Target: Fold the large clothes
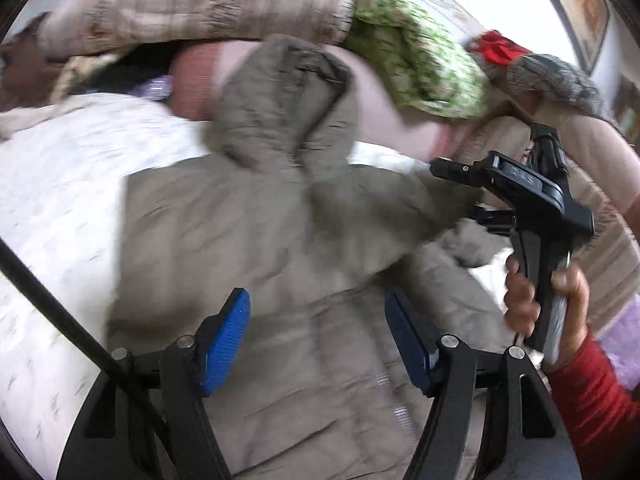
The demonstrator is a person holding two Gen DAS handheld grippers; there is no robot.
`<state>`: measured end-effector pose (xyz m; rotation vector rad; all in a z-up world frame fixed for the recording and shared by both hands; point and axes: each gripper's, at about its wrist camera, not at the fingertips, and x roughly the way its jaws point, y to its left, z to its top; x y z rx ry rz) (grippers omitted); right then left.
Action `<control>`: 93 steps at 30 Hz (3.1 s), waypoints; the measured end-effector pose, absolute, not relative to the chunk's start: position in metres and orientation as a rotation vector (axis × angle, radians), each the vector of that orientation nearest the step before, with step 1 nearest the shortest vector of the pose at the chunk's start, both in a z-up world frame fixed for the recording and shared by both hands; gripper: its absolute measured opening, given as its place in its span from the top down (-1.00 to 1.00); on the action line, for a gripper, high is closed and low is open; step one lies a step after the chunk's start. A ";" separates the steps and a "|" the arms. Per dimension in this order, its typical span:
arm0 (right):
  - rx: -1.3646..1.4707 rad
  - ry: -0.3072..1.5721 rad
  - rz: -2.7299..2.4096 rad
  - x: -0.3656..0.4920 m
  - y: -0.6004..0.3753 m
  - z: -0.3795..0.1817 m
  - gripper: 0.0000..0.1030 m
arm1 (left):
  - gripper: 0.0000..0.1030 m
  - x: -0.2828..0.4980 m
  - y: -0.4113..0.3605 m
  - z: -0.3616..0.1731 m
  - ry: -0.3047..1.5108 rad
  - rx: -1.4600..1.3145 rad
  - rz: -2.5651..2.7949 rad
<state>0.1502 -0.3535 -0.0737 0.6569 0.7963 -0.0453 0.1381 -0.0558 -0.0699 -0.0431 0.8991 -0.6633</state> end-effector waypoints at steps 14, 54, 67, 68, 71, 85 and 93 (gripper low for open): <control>0.731 0.973 -0.264 0.150 -0.390 -0.176 0.37 | -0.34 0.135 -0.027 -0.099 0.945 -0.021 -0.424; 0.893 0.516 -0.456 0.028 -0.599 -0.054 0.81 | -0.34 0.187 -0.103 -0.118 1.008 -0.035 -0.411; 0.575 0.820 0.239 0.154 -0.308 -0.053 0.76 | -0.34 0.179 -0.023 -0.070 0.914 -0.164 -0.390; 0.564 0.856 0.231 0.162 -0.295 -0.066 0.74 | -0.34 0.180 -0.021 -0.071 0.924 -0.172 -0.395; 0.634 0.947 0.236 0.170 -0.279 -0.106 0.35 | -0.34 0.186 -0.020 -0.074 0.946 -0.192 -0.419; 0.747 0.770 0.078 0.066 -0.378 -0.089 -0.39 | -0.34 0.201 -0.144 -0.068 0.952 -0.100 -0.671; 0.840 0.699 -0.113 0.016 -0.458 -0.097 -0.40 | -0.41 0.181 -0.276 -0.087 0.840 0.370 -0.630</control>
